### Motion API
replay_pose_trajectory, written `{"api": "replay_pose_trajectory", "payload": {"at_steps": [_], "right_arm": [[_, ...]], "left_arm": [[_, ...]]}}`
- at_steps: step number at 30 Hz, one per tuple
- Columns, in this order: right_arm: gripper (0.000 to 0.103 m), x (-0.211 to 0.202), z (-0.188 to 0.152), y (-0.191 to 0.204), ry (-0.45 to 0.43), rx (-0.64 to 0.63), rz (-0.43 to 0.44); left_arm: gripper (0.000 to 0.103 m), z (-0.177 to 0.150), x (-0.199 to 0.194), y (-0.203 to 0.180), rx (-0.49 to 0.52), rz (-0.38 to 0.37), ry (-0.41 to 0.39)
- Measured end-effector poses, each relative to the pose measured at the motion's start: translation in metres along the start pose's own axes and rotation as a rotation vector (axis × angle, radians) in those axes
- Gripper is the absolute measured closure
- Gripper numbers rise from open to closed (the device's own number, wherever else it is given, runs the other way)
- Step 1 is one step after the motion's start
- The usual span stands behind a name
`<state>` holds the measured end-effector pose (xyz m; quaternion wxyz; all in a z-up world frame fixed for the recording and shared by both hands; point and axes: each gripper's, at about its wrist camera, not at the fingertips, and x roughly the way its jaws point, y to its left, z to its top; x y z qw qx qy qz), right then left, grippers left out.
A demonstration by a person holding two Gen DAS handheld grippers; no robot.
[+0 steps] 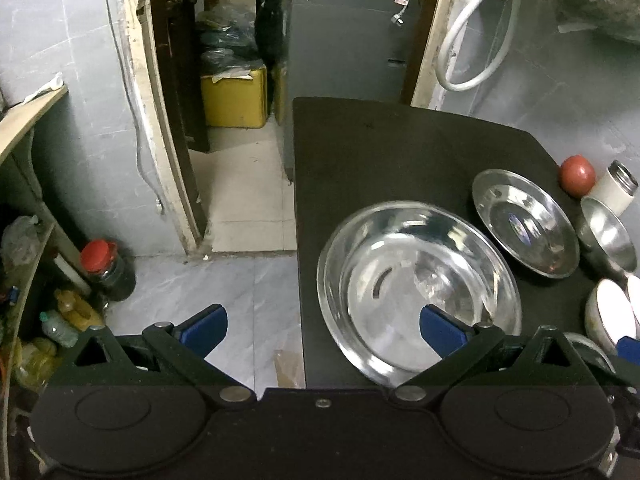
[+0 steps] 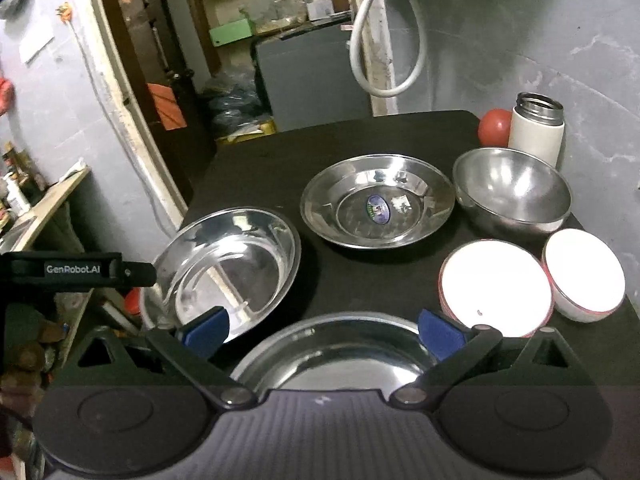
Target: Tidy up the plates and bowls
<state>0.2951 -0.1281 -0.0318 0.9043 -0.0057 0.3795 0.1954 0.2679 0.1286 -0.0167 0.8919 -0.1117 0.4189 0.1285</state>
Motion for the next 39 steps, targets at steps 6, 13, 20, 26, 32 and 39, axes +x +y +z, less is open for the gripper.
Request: {"api": "replay_pose_trajectory", "payload": {"at_steps": [6,13,20,26,32,39], "right_arm": [[0.000,0.023,0.009,0.010,-0.003,0.013,-0.012],[0.007,0.041,0.017,0.015,-0.002,0.033,0.004],[0.017,0.055,0.018,0.018,0.023,0.050,0.017],[0.032,0.067,0.019,0.018,0.053,0.068,0.041],[0.046,0.071,0.015,0.019,0.067,0.088,0.068],[0.073,0.072,0.014,0.021,0.075,0.087,0.064]], "left_arm": [[0.008,0.007,0.019,0.001,0.037,-0.051,0.008],[0.024,0.008,0.030,0.008,0.032,-0.099,0.030],[0.044,0.007,0.035,0.010,0.007,-0.139,0.039],[0.066,0.008,0.040,0.009,-0.018,-0.161,0.053],[0.067,0.010,0.042,0.004,-0.007,-0.139,0.048],[0.091,0.010,0.045,0.002,0.016,-0.106,0.051]]}}
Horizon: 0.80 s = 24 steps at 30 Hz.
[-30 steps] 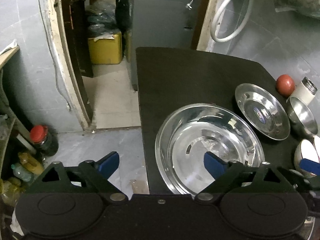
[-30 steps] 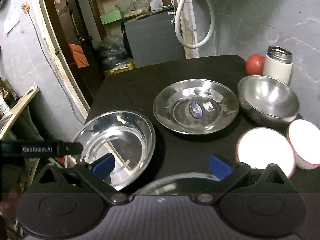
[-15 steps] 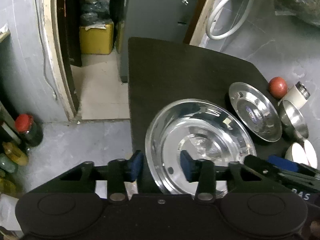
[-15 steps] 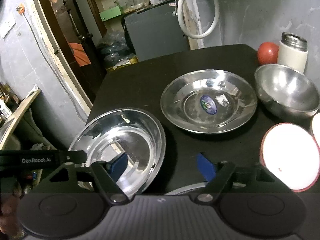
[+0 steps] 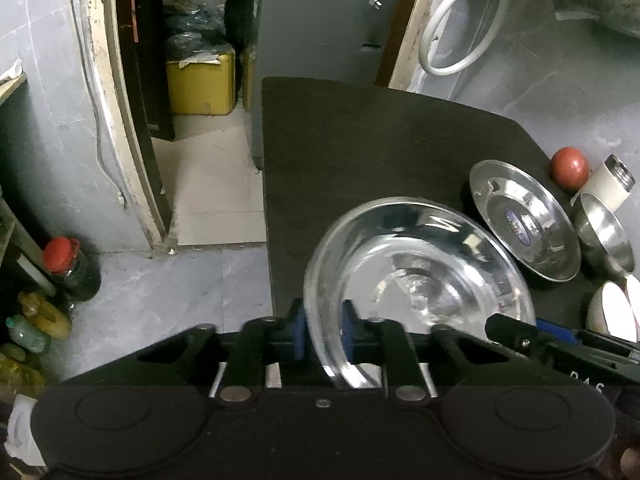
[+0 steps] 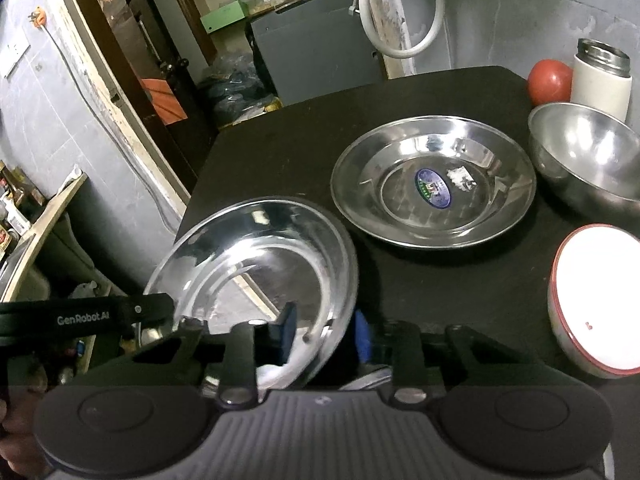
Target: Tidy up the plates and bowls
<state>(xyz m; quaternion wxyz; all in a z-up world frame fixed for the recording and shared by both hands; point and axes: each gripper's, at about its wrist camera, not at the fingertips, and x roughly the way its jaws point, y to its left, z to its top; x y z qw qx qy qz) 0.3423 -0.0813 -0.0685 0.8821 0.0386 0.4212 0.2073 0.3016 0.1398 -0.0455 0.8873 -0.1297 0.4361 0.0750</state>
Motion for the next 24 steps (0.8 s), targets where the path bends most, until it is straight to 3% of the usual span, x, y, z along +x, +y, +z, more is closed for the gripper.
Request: {"api": "replay_pose_trajectory", "payload": {"at_steps": [15,24], "right_arm": [[0.076,-0.037,-0.005,-0.002,-0.080,-0.040,0.004],[0.076,-0.087,-0.022,-0.027,-0.108,-0.019,0.002]], "left_arm": [[0.091,-0.007,-0.030,-0.017,0.071,0.020,-0.061],[0.091,-0.024,-0.054,-0.054,0.141,-0.025,-0.070]]}}
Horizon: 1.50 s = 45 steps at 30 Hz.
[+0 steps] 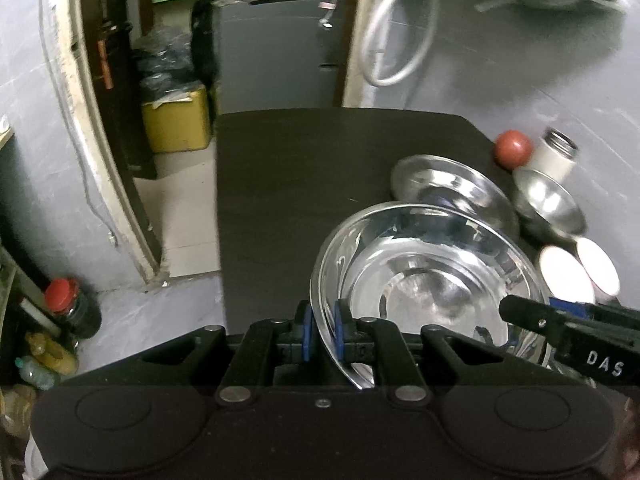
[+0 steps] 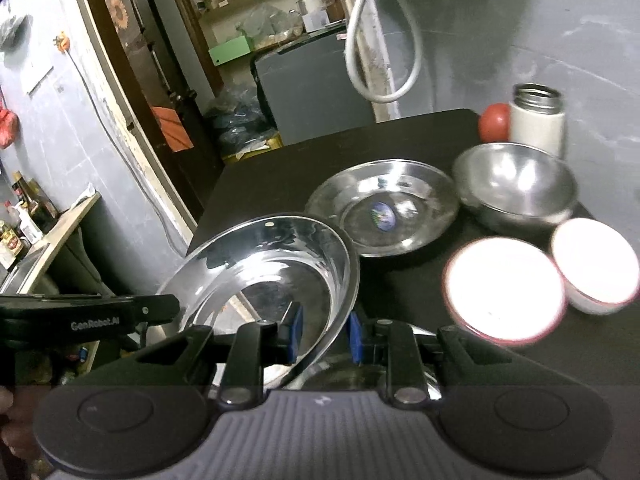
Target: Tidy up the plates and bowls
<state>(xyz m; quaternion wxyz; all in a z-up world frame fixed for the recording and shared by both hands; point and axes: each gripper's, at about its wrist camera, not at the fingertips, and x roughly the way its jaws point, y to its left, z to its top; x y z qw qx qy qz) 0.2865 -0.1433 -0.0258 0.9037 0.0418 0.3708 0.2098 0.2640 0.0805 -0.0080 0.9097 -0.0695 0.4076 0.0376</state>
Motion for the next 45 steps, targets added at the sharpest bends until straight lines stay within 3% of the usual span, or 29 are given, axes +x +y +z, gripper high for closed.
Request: {"api": "replay_pose_trajectory", "payload": {"at_steps": [9,21,45], "right_arm": [[0.075,-0.041,-0.028,-0.029,0.057,-0.002,-0.008],[0.072,-0.062,-0.046,-0.046,0.094,-0.036,-0.009],[0.063,-0.063,-0.052,-0.034,0.127,-0.175,-0.039]], "left_arm": [[0.090,-0.024,-0.015,-0.042,0.088,-0.043,0.028],[0.089,-0.042,-0.019,-0.082,0.201,-0.030,0.057],[0.086,-0.050,-0.001,-0.093,0.253,-0.011,0.128]]}}
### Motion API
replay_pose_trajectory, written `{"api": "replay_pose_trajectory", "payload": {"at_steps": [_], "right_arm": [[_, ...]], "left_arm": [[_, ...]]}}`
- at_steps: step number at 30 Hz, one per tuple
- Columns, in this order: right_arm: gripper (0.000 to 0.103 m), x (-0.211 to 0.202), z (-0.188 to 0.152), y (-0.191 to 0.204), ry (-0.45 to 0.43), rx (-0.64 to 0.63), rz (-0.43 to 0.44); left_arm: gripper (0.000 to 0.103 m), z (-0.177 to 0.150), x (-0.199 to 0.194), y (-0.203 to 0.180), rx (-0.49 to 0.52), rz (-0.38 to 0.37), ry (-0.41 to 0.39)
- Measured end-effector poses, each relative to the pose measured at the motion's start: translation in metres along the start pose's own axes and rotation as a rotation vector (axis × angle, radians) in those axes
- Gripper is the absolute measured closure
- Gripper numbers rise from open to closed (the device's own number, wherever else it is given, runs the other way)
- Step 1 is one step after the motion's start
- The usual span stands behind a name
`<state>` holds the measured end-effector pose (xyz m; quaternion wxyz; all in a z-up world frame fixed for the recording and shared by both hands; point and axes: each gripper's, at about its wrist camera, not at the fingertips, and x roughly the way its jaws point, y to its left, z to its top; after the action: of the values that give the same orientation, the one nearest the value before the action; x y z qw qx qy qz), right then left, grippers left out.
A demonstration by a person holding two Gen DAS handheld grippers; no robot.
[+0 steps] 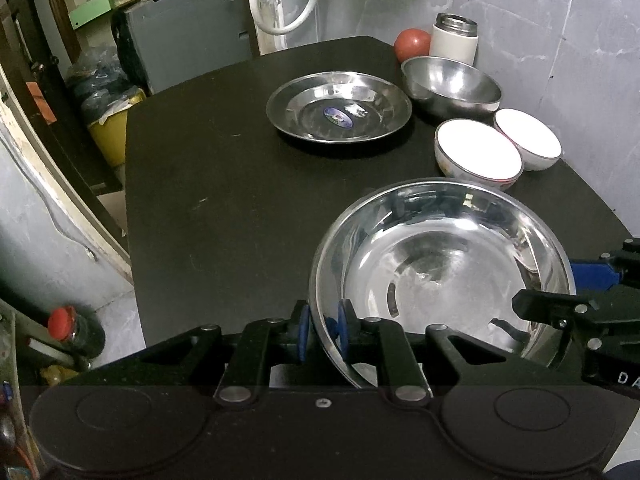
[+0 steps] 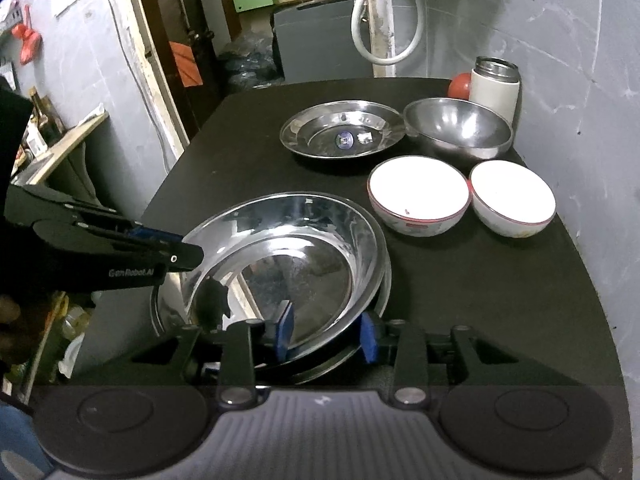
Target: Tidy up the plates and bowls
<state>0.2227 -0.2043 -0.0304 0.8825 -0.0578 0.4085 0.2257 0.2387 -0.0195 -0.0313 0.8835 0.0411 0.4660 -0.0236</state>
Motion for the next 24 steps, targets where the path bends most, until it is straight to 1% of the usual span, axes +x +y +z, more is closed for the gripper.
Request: {"api": "replay_pose_trajectory", "payload": {"at_steps": [8,11,14,17,20,21,23,24], "right_arm": [[0.063,0.000,0.001,0.005,0.018,-0.036,-0.061],[0.062,0.001,0.000,0.004,0.029,-0.026,-0.086],[0.062,0.001,-0.002,0.002,0.030,-0.015,-0.090],[0.060,0.001,-0.001,0.002,0.027,-0.009,-0.102],[0.055,0.002,0.000,0.000,0.022,0.011,-0.118],[0.052,0.002,0.000,0.000,0.021,0.017,-0.122],[0.046,0.002,0.001,-0.002,0.013,0.035,-0.127],[0.041,0.002,0.002,-0.002,0.009,0.042,-0.127]], "left_arm": [[0.086,-0.001,-0.001,0.002,0.007,-0.013,-0.002],[0.085,-0.001,-0.001,0.005,-0.003,-0.020,-0.006],[0.084,-0.001,-0.001,0.008,-0.012,-0.027,-0.009],[0.083,-0.001,-0.002,0.011,-0.017,-0.033,-0.014],[0.077,0.000,-0.004,0.015,-0.024,-0.033,-0.024],[0.073,0.000,-0.005,0.018,-0.032,-0.032,-0.031],[0.061,0.002,-0.007,0.023,-0.051,-0.026,-0.044],[0.041,0.004,-0.008,0.026,-0.068,-0.019,-0.056]]}}
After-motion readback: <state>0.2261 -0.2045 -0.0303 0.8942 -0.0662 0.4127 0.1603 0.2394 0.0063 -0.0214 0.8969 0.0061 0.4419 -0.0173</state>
